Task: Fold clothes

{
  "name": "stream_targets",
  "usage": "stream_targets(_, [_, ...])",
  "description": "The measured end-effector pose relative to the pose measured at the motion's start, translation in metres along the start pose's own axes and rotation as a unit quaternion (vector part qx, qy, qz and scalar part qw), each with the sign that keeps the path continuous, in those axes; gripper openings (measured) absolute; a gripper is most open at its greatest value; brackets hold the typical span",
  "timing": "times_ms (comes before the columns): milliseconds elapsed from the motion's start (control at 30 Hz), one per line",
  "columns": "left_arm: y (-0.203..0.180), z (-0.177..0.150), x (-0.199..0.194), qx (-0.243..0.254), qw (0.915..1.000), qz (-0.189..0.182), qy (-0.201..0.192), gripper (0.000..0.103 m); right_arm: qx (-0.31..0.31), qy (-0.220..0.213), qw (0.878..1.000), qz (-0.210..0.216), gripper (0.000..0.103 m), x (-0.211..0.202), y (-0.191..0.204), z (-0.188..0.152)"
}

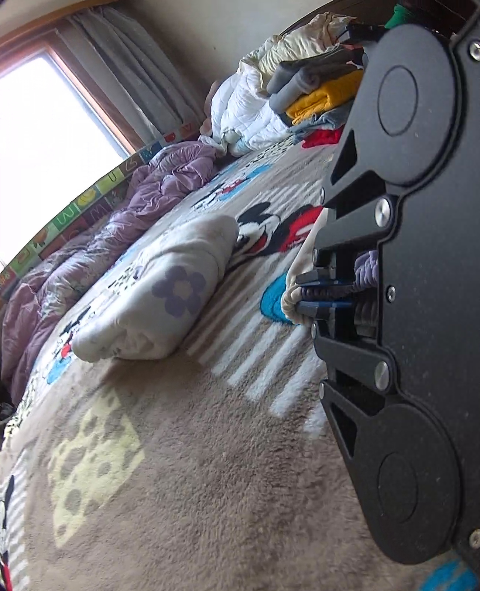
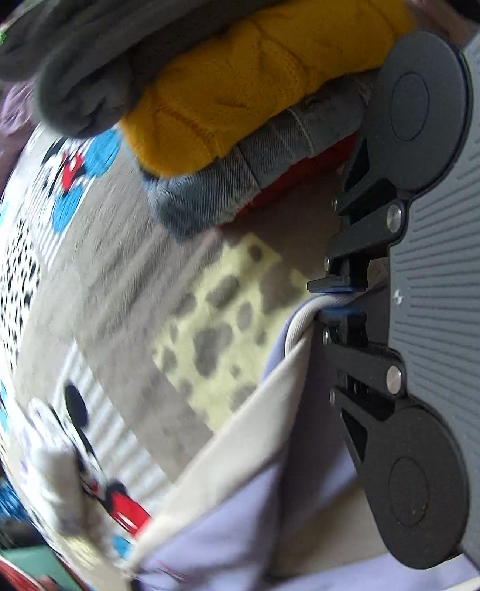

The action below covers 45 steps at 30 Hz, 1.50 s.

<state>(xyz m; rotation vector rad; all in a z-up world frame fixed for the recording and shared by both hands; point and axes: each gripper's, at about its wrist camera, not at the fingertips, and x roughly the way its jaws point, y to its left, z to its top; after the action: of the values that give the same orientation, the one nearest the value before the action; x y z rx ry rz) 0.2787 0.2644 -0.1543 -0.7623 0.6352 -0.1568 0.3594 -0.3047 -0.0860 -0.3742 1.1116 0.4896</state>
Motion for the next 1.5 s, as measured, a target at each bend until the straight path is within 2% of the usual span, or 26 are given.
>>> stream_targets(133, [0.003,0.002,0.004,-0.008,0.9999,0.005,0.006,0.008,0.076,-0.033,0.997,-0.009,0.039,0.009,-0.021,-0.010])
stream_targets(200, [0.004,0.003,0.005,-0.011,0.9999,0.004,0.012,0.010,0.140,-0.075,0.987,-0.014,0.052,0.000,-0.035,-0.024])
stream_targets(233, [0.005,0.005,0.005,-0.016,0.9997,-0.002,0.019,0.019,0.176,-0.100,0.979,-0.009,0.052,-0.007,-0.042,-0.034])
stream_targets(267, [0.003,0.006,0.004,-0.021,0.9994,-0.012,0.024,0.043,0.207,-0.122,0.971,-0.003,0.053,-0.014,-0.048,-0.045])
stream_targets(300, [0.002,0.008,0.000,-0.024,0.9991,-0.024,0.027,0.059,0.238,-0.142,0.961,0.004,0.056,-0.020,-0.053,-0.056])
stream_targets(333, [0.000,0.009,-0.003,-0.028,0.9985,-0.036,0.029,0.090,0.265,-0.156,0.951,0.012,0.058,-0.025,-0.057,-0.068])
stream_targets(367, [-0.005,0.011,-0.008,-0.026,0.9989,-0.029,0.027,0.103,0.289,-0.167,0.942,0.024,0.061,-0.029,-0.059,-0.080])
stream_targets(433, [-0.016,0.016,-0.019,-0.015,0.9996,0.017,0.014,0.103,0.328,-0.177,0.927,0.039,0.062,-0.032,-0.056,-0.104])
stream_targets(467, [-0.018,0.018,-0.025,-0.018,0.9995,0.025,0.002,0.103,0.343,-0.180,0.921,0.042,0.063,-0.031,-0.053,-0.116])
stream_targets(533, [-0.017,0.021,-0.035,-0.027,0.9992,0.019,-0.022,0.103,0.365,-0.179,0.912,0.047,0.067,-0.028,-0.045,-0.133])
stream_targets(667, [-0.022,0.017,-0.040,-0.004,0.9995,0.024,-0.019,0.103,0.389,-0.181,0.901,0.069,0.071,-0.016,-0.027,-0.150])
stream_targets(767, [-0.026,0.013,-0.043,0.012,0.9994,0.027,-0.016,0.101,0.397,-0.198,0.895,0.052,0.074,-0.008,-0.015,-0.150])
stream_targets(867, [-0.029,0.010,-0.043,0.025,0.9992,0.030,-0.007,0.100,0.420,-0.223,0.879,0.039,0.075,-0.004,-0.007,-0.150])
stream_targets(900, [-0.027,0.008,-0.038,0.022,0.9993,0.029,0.003,0.097,0.422,-0.229,0.876,0.035,0.073,-0.002,-0.004,-0.150])
stream_targets(933, [-0.023,0.007,-0.034,0.017,0.9995,0.026,0.009,0.087,0.423,-0.233,0.875,0.032,0.070,-0.002,-0.001,-0.150])
stream_targets(967, [-0.021,0.006,-0.029,0.013,0.9995,0.024,0.015,0.071,0.424,-0.236,0.874,0.032,0.065,0.000,0.000,-0.149])
stream_targets(1000, [-0.020,0.004,-0.024,0.009,0.9995,0.020,0.020,0.067,0.425,-0.239,0.872,0.033,0.061,0.001,0.001,-0.148])
stream_targets(1067, [-0.020,0.002,-0.018,0.011,0.9992,0.021,0.031,0.066,0.428,-0.245,0.869,0.033,0.057,0.003,0.003,-0.147])
stream_targets(1200, [-0.023,0.000,-0.010,0.017,0.9988,0.023,0.040,0.061,0.437,-0.256,0.862,0.029,0.057,0.008,0.005,-0.146])
stream_targets(1233, [-0.025,-0.001,-0.009,0.023,0.9985,0.028,0.041,0.055,0.437,-0.258,0.861,0.026,0.055,0.008,0.007,-0.147])
stream_targets(1300, [-0.028,-0.003,-0.006,0.038,0.9978,0.036,0.041,0.046,0.437,-0.259,0.861,0.018,0.039,0.008,0.010,-0.148])
stream_targets(1333, [-0.030,-0.004,-0.005,0.046,0.9974,0.038,0.040,0.029,0.438,-0.258,0.861,0.016,0.034,0.007,0.010,-0.149])
stream_targets(1367, [-0.033,-0.005,-0.005,0.055,0.9969,0.041,0.037,0.024,0.437,-0.257,0.862,0.014,0.027,0.006,0.010,-0.150])
stream_targets(1400, [-0.035,-0.006,-0.006,0.065,0.9963,0.047,0.032,0.023,0.432,-0.258,0.864,0.012,0.025,0.004,0.011,-0.150])
stream_targets(1467, [-0.038,-0.005,-0.013,0.076,0.9960,0.045,0.012,0.008,0.423,-0.261,0.868,0.011,0.023,-0.002,0.012,-0.149])
stream_targets(1500, [-0.040,-0.004,-0.016,0.079,0.9960,0.042,0.001,0.006,0.424,-0.261,0.867,0.017,0.022,-0.007,0.011,-0.149])
